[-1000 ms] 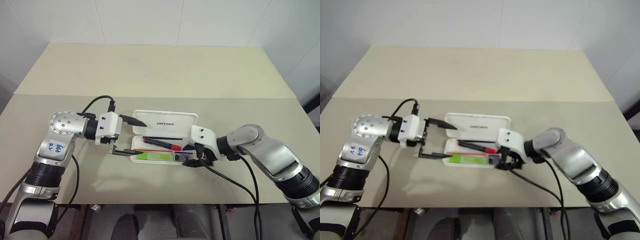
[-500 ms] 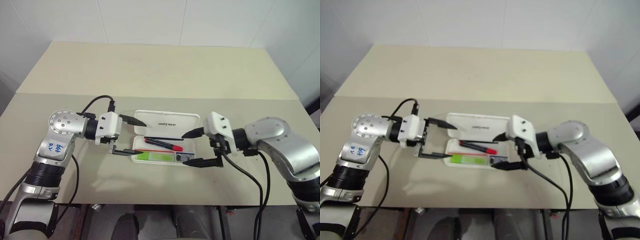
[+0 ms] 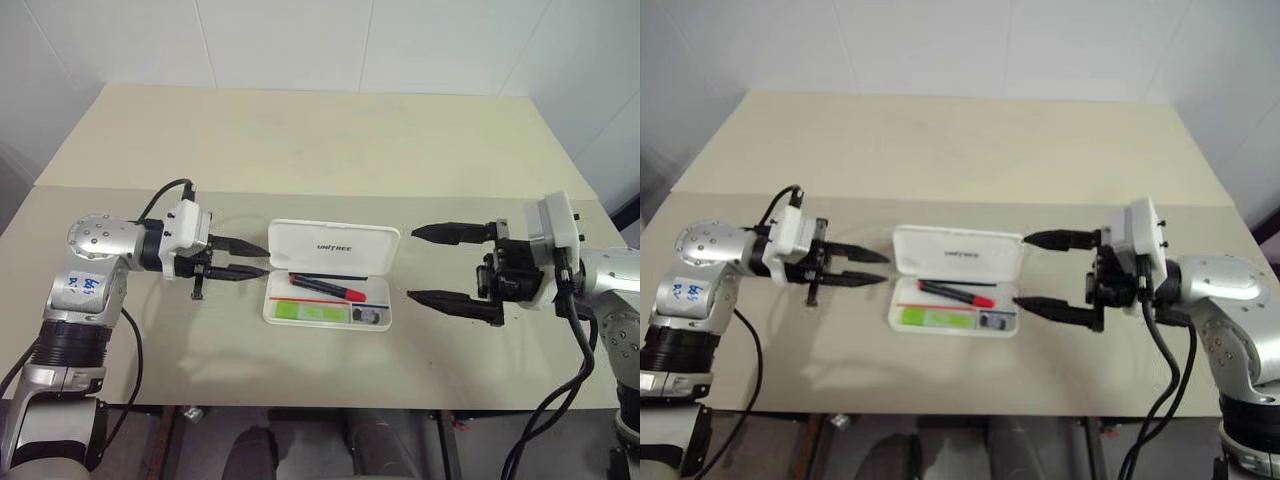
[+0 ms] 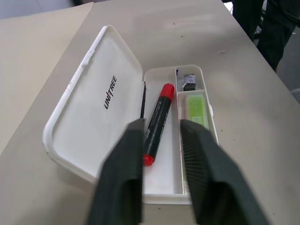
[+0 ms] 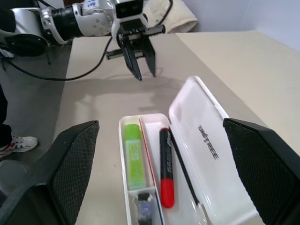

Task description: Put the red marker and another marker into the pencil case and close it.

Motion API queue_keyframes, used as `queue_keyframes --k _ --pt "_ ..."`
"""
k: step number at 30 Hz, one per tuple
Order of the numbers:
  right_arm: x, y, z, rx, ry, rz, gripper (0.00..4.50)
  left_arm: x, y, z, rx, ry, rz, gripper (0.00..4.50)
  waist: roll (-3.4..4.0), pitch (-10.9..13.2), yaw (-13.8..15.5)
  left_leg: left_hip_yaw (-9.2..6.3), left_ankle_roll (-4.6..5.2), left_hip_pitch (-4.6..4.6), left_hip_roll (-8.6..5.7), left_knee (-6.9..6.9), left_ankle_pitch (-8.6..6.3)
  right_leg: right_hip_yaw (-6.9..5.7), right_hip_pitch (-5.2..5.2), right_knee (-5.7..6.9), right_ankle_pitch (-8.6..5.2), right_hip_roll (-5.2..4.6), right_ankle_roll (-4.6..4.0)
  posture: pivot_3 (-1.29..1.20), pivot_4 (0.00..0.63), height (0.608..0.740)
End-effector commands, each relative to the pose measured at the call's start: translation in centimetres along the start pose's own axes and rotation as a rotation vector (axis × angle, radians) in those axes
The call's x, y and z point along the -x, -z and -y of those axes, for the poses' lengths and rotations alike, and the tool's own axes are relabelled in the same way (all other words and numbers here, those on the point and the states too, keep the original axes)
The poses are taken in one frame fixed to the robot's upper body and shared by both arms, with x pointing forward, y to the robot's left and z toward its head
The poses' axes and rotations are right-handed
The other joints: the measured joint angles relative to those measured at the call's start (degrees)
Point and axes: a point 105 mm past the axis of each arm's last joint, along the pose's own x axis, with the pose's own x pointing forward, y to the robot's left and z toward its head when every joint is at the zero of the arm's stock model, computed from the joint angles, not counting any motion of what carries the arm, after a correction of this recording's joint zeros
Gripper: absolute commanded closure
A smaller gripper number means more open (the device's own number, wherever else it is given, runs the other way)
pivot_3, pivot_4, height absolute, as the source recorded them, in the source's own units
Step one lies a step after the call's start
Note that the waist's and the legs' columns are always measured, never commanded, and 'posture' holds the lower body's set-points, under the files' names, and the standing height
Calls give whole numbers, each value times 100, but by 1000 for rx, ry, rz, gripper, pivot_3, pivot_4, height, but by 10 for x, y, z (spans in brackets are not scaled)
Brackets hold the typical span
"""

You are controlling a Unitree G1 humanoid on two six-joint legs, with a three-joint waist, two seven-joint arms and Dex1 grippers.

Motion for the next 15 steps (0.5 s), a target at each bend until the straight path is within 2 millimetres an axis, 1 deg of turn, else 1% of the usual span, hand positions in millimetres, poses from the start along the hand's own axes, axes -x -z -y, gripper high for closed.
queue_keyframes --k 1,4,8,9,11,15 --pt "8 -9 4 46 33 7 0 2 -12 -9 -24 -27 52 4473 0 0 4 0 0 1 0 -1 0 0 0 1 1 0 2 0 150 740" --pt "8 -6 9 57 55 -6 0 1 -14 -24 0 -91 72 4473 0 0 33 0 0 0 0 -1 0 -1 0 0 2 0 3 0 150 740" --pt "7 -4 13 59 67 -5 0 6 -20 -70 12 -305 121 4473 0 0 51 -1 0 -2 -2 6 0 -1 0 0 5 1 8 0 150 740" --pt "6 -4 13 59 67 -4 0 6 -21 -76 21 -335 134 4473 0 0 54 -1 0 -3 -2 6 0 -1 0 0 5 1 9 0 150 740" --pt "5 -4 13 60 68 -2 0 2 -15 -85 36 -372 111 4473 0 0 54 -1 0 -4 -3 5 0 1 1 -2 7 0 12 0 150 740" --pt "4 -5 13 63 77 5 0 -12 6 -82 27 -346 11 4473 1 0 41 2 -1 -3 -3 -4 -1 2 0 -4 6 1 12 0 150 740"
